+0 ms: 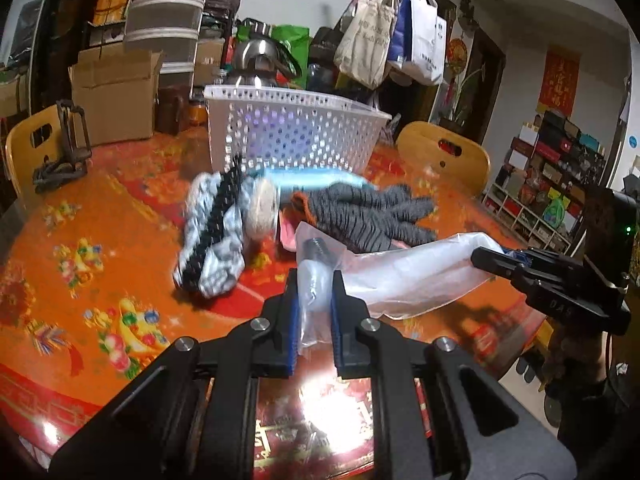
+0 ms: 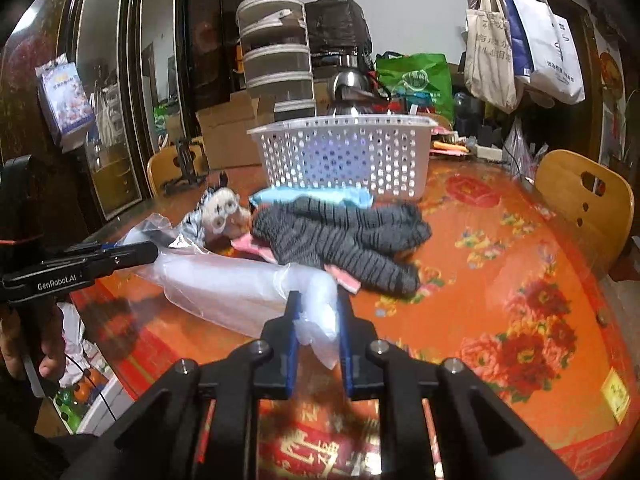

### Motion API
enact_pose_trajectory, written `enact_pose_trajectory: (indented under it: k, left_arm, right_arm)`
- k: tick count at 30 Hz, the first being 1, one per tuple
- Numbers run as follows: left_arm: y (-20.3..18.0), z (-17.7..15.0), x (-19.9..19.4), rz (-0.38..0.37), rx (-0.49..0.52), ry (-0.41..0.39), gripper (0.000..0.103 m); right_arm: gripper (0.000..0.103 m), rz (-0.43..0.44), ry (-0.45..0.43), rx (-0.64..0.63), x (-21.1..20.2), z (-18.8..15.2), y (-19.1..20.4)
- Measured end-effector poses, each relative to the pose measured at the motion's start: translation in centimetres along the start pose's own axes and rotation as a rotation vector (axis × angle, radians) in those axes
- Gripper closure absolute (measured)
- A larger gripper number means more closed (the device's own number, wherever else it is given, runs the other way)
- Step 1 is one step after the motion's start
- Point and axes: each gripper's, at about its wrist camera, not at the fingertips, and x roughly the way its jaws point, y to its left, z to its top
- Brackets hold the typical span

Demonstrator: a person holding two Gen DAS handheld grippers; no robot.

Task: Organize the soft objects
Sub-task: 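Carry the clear plastic bag into the white basket and release it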

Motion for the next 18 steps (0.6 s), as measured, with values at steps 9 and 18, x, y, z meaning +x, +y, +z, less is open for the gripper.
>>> enact_pose_trajectory:
  k: [9,18]
  left_arm:
    - [0.0,4.3,-1.6,0.016,-0.024,-0.075,0.092]
    - [-0.1,13.5,-1.3,0.000,-0.024,-0.132,0.092]
  right_arm:
    - [0.088,0.005,-0.037,-0.035,-0.5,5.3,-0.2]
    - [0.088,-0.013,-0.078,-0.076,0.2,14.5,-1.8]
